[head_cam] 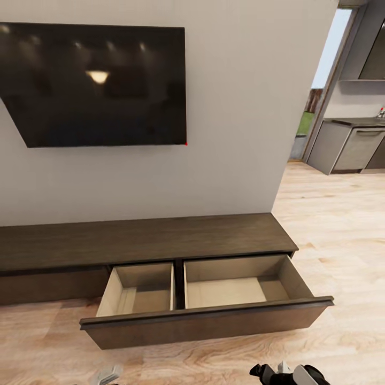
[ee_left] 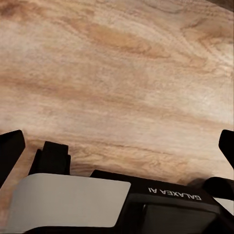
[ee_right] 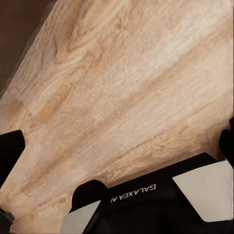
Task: Place each of the two pumpkins and all three candles from the living room inside a cabinet in the living room (use any cabinet), then make sure every cabinet is closed, and position the cauldron so it is next to a table in the living room.
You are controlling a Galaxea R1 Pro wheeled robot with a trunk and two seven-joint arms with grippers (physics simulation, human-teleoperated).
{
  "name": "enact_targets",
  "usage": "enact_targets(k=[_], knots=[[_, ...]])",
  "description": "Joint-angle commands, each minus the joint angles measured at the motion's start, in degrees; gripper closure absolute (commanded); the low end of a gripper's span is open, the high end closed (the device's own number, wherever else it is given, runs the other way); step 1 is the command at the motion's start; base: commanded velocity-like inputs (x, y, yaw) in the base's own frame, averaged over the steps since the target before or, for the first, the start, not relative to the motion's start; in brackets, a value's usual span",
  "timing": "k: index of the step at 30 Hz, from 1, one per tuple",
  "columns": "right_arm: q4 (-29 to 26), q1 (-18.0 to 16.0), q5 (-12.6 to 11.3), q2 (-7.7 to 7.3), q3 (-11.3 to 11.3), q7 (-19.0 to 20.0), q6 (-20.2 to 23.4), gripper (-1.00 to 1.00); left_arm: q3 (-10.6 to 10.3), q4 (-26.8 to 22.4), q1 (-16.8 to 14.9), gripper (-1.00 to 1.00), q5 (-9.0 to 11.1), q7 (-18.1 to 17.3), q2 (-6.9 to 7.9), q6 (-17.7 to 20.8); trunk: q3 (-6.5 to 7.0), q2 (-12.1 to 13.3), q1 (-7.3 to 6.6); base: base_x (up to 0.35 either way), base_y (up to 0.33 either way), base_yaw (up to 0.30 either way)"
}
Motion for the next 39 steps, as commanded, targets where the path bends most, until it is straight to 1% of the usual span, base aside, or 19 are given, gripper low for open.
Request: enact_targets(k=[1, 3, 4, 5, 6, 7, 9, 11, 12, 14, 16, 18, 21, 24, 26, 28, 32, 39], knots=[[0.0, 0.0, 0.2, 0.04, 0.5, 0.1, -0.6, -1.00, -0.2, 0.5, 0.0, -1.00, 0.5, 0.4, 0.00, -0.2, 0.14, 0.4, -0.23, 0.000, 0.000, 0.000], [0.1, 0.0, 0.3, 0.30, 1.2, 0.0, -1.6, -1.00, -0.2, 1.9, 0.0, -1.00, 0.2, 0.5, -0.14, -0.9, 0.50, 1.2, -0.67, 0.000, 0.000, 0.000], [0.1, 0.0, 0.9, 0.88, 2.1, -0.1, -2.1, -1.00, -0.1, 2.5, 0.0, -1.00, 0.1, 0.5, -0.16, -1.7, 0.68, 1.6, -0.89, 0.000, 0.000, 0.000], [0.1, 0.0, 1.1, 1.11, 2.6, -0.1, -2.2, -1.00, -0.1, 2.7, 0.0, -1.00, 0.1, 0.6, -0.16, -2.0, 0.86, 2.0, -1.11, 0.000, 0.000, 0.000], [0.0, 0.0, 2.0, 1.70, 4.1, -0.2, -2.5, -1.00, 0.0, 3.0, 0.0, -1.00, 0.1, 0.9, -0.17, -3.4, 1.03, 2.4, -1.33, 0.000, 0.000, 0.000], [-0.1, 0.0, 2.7, 1.97, 5.1, -0.3, -2.9, -1.00, 0.0, 3.1, 0.0, -1.00, 0.1, 1.1, -0.17, -4.1, 1.21, 2.8, -1.55, 0.000, 0.000, 0.000], [0.0, 0.0, 3.5, 2.27, 6.7, -0.3, -5.0, -1.00, 0.0, 3.3, 0.0, -1.00, 0.2, 1.7, -0.19, -4.9, 1.57, 3.6, -1.99, 0.000, 0.000, 0.000], [0.1, 0.0, 3.8, 2.35, 7.3, -0.3, -7.1, -1.00, 0.0, 3.4, 0.0, -1.00, 0.2, 2.1, -0.23, -5.2, 1.93, 4.4, -2.43, 0.000, 0.000, 0.000], [0.2, 0.0, 4.0, 2.39, 7.7, -0.3, -8.8, -1.00, 0.0, 3.4, 0.0, -1.00, 0.2, 2.7, -0.24, -5.4, 2.11, 4.8, -2.65, 0.000, 0.000, 0.000], [0.9, 0.0, 4.1, 2.38, 7.9, -0.3, -10.3, -1.00, -0.1, 3.4, 0.0, -1.00, 0.2, 3.3, -0.25, -5.6, 2.47, 5.6, -3.09, 0.000, 0.000, 0.000], [3.4, 0.0, 4.2, 2.47, 8.1, -0.3, -11.7, -1.00, -0.1, 3.4, 0.0, -1.00, 0.1, 3.7, -0.29, -5.8, 2.83, 6.4, -3.53, -0.043, 0.000, 0.000], [5.2, 0.0, 4.2, 2.50, 8.1, -0.3, -15.3, -1.00, -0.1, 3.4, 0.0, -1.00, 0.1, 4.0, -0.33, -5.8, 3.19, 7.2, -3.97, -0.078, 0.000, 0.000], [5.8, 0.0, 4.2, 2.55, 8.2, -0.3, -17.9, -1.00, -0.1, 3.4, 0.0, -1.00, 0.2, 5.4, -0.38, -5.9, 3.19, 7.2, -3.97, -0.090, 0.000, 0.000], [6.2, 0.0, 4.1, 2.59, 8.1, -0.6, -18.4, -1.00, -0.2, 3.4, 0.0, -1.00, 0.2, 8.6, -0.96, -7.1, 3.19, 7.2, -3.97, -0.090, 0.000, 0.000], [7.2, 0.0, 4.1, 2.58, 8.1, -1.5, -18.7, -1.00, -0.2, 3.4, 0.0, -1.00, 0.2, 10.7, -1.24, -8.1, 3.19, 7.2, -3.97, -0.048, 0.000, 0.000], [7.9, 0.0, 4.2, 2.54, 8.1, -2.2, -19.0, -1.00, -0.3, 3.4, 0.0, -1.00, 0.1, 11.8, -1.41, -8.5, 3.17, 7.2, -3.97, -0.020, 0.000, 0.096], [8.4, 0.0, 4.2, 2.59, 8.1, -2.7, -19.2, -1.00, -0.3, 3.4, 0.0, -1.00, -0.1, 12.4, -2.12, -8.7, 3.08, 7.2, -3.97, -0.052, -0.021, 0.232], [8.5, 0.0, 4.2, 2.60, 8.1, -2.8, -19.4, -1.00, -0.3, 3.4, 0.0, -1.00, -0.2, 12.7, -2.50, -8.8, 2.89, 7.2, -3.97, -0.103, -0.092, 0.281]])
